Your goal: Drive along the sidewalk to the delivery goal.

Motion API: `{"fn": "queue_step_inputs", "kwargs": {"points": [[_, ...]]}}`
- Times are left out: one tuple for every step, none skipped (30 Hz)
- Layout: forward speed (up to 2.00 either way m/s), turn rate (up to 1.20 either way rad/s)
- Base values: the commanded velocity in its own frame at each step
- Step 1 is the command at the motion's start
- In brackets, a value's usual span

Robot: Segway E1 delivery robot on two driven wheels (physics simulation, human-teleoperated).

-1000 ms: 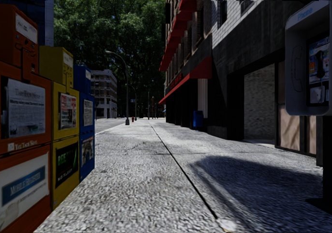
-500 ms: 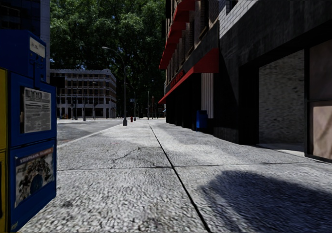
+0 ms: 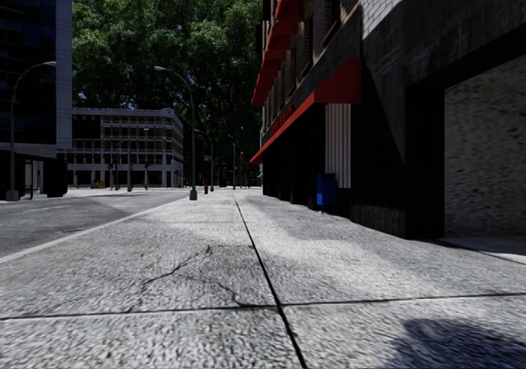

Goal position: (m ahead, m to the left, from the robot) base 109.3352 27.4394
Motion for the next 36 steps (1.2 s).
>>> {"fn": "queue_step_inputs", "kwargs": {"points": [[2.00, 0.00], [2.00, 0.00], [2.00, 0.00], [2.00, 0.00], [2.00, 0.00], [2.00, 0.00], [2.00, 0.00], [2.00, 0.00], [2.00, 0.00], [2.00, 0.00], [2.00, 0.00], [2.00, 0.00], [2.00, 0.00], [2.00, 0.00], [2.00, 0.00], [2.00, 0.00], [2.00, 0.00], [2.00, 0.00], [2.00, 0.00], [2.00, 0.00], [2.00, 0.00], [2.00, 0.00], [2.00, 0.00], [2.00, 0.00], [2.00, 0.00], [2.00, 0.00], [2.00, 0.00], [2.00, 0.00], [2.00, 0.00], [2.00, 0.00], [2.00, 0.00], [2.00, 0.00], [2.00, 0.00], [2.00, 0.00], [2.00, 0.00], [2.00, 0.00]]}}
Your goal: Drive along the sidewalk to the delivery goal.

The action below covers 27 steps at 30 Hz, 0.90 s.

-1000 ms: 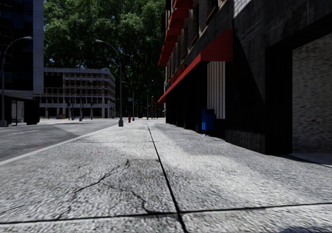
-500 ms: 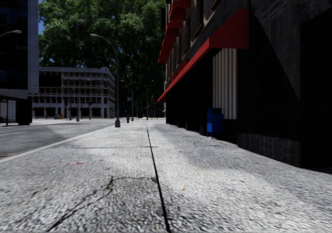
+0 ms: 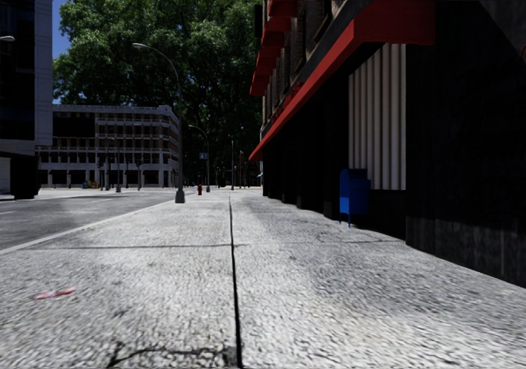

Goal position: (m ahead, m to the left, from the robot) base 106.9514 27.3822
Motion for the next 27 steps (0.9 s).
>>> {"fn": "queue_step_inputs", "kwargs": {"points": [[2.00, 0.00], [2.00, 0.00], [2.00, 0.00], [2.00, 0.00], [2.00, 0.00], [2.00, 0.00], [2.00, 0.00], [2.00, 0.00], [2.00, 0.00], [2.00, 0.00], [2.00, 0.00], [2.00, 0.00], [2.00, 0.00], [2.00, 0.00], [2.00, 0.00], [2.00, 0.00], [2.00, 0.00], [2.00, 0.00], [2.00, 0.00], [2.00, 0.00], [2.00, 0.00], [2.00, 0.00], [2.00, 0.00], [2.00, 0.00], [2.00, 0.04], [2.00, 0.04], [2.00, 0.32]]}}
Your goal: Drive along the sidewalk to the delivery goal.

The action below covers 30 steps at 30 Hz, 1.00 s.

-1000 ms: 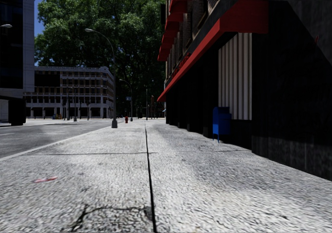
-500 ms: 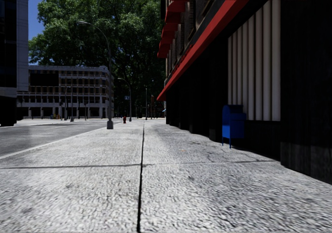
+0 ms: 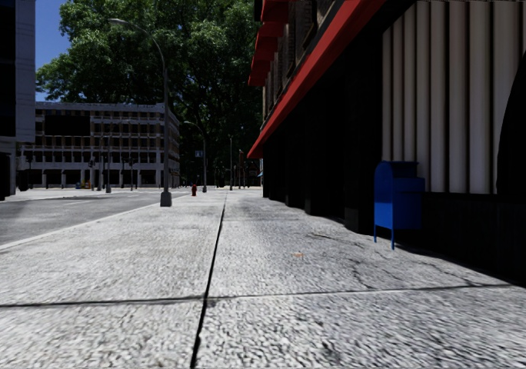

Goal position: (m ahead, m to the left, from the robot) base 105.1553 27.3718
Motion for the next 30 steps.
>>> {"fn": "queue_step_inputs", "kwargs": {"points": [[2.00, 0.58], [2.00, 0.77], [2.00, 0.83], [2.00, 0.83], [2.00, 0.84], [2.00, 0.67], [2.00, 0.24], [2.00, 0.03], [2.00, 0.00], [2.00, 0.00], [2.00, 0.00], [2.00, 0.00], [2.00, 0.00], [2.00, 0.00], [2.00, 0.00], [2.00, 0.00], [2.00, 0.00], [2.00, 0.00], [2.00, 0.00], [2.00, 0.00], [2.00, 0.00], [2.00, 0.00], [2.00, 0.00], [2.00, 0.00], [2.00, 0.00], [2.00, 0.00], [2.00, 0.00], [2.00, 0.00], [2.00, 0.00], [2.00, 0.00]]}}
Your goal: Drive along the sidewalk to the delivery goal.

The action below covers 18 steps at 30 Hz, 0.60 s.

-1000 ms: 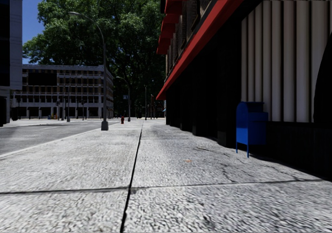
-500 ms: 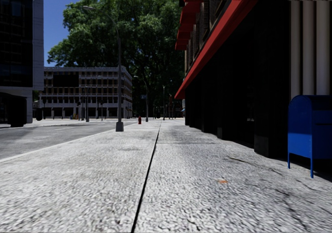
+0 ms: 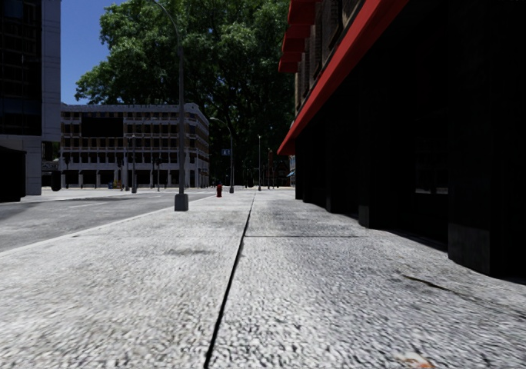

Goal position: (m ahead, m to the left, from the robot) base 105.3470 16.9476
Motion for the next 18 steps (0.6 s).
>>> {"fn": "queue_step_inputs", "kwargs": {"points": [[2.00, 0.00], [2.00, 0.00], [2.00, 0.00], [2.00, 0.00], [2.00, 0.00], [2.00, 0.00], [2.00, 0.00], [2.00, 0.00], [2.00, 0.00], [2.00, 0.00], [2.00, 0.00], [2.00, 0.00], [2.00, 0.00], [2.00, 0.00], [2.00, 0.00], [2.00, 0.00], [2.00, 0.00], [2.00, 0.00]]}}
